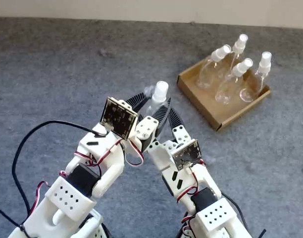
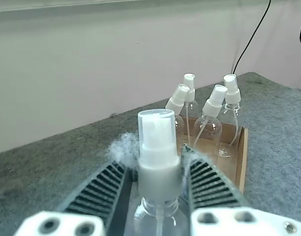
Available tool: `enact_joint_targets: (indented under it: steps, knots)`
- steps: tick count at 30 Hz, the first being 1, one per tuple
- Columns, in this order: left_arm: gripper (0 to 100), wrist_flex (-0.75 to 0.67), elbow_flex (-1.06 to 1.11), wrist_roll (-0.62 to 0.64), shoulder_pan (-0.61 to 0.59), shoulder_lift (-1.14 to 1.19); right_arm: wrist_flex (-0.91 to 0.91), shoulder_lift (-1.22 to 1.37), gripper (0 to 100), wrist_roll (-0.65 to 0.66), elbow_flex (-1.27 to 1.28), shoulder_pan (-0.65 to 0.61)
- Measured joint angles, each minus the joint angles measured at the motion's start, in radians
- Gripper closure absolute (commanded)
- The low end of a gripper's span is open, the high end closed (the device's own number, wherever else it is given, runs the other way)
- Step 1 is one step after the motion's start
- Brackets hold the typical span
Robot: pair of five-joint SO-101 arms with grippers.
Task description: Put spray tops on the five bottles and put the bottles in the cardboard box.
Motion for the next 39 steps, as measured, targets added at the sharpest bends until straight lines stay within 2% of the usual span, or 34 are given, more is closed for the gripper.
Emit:
enact_joint_targets:
  steps: [6,16,34,39]
  knots:
    - [88,0.002,0.029,0.000,0.000,-0.043,0.023,0.000,85.0,0.000,0.000,0.000]
    - [88,0.092,0.029,0.000,-0.003,-0.137,0.023,0.000,85.0,-0.002,0.000,0.002]
    - [87,0.092,0.029,0.000,-0.003,-0.147,0.023,0.000,85.0,-0.003,0.000,0.002]
    - [77,0.092,0.029,0.000,-0.003,-0.147,0.023,0.000,85.0,-0.003,0.000,0.002]
